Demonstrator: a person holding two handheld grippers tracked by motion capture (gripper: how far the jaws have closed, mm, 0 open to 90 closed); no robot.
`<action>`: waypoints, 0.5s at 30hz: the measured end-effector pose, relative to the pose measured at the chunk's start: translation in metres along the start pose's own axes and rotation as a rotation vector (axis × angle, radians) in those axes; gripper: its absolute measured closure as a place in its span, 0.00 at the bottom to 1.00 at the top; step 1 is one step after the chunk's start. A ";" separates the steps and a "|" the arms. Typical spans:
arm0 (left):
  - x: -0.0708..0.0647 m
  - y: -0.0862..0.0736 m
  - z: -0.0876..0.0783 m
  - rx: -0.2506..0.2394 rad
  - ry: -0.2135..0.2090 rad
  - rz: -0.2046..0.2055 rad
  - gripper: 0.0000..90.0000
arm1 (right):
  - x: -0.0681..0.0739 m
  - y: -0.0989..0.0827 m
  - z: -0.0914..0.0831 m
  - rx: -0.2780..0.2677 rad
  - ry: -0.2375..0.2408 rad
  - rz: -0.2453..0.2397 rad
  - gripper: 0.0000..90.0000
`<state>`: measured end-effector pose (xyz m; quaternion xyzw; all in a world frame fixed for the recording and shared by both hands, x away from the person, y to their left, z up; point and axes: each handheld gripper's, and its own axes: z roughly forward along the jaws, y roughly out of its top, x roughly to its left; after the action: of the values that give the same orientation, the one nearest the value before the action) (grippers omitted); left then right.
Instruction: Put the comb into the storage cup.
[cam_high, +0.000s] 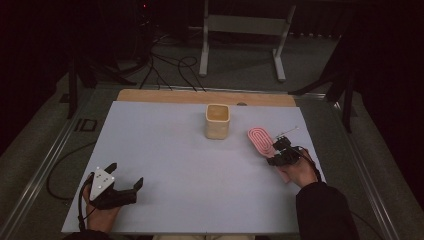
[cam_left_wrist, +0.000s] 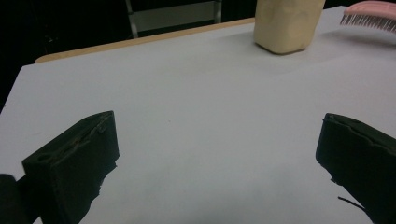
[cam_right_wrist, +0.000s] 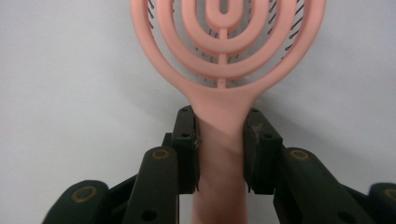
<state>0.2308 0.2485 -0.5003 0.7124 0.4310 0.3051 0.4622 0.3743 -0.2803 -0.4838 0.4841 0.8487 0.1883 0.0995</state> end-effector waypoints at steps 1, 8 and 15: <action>0.000 0.000 0.000 0.002 0.001 0.001 0.00 | 0.001 -0.001 -0.002 -0.020 0.012 0.006 0.77; 0.000 0.000 0.001 0.007 0.003 0.001 0.00 | 0.016 -0.009 -0.019 -0.162 0.063 -0.018 0.77; -0.001 0.000 0.001 0.010 0.007 0.009 0.00 | 0.034 -0.016 -0.027 -0.271 0.086 -0.039 0.77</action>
<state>0.2313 0.2476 -0.5008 0.7156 0.4310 0.3074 0.4556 0.3345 -0.2648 -0.4653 0.4414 0.8281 0.3197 0.1311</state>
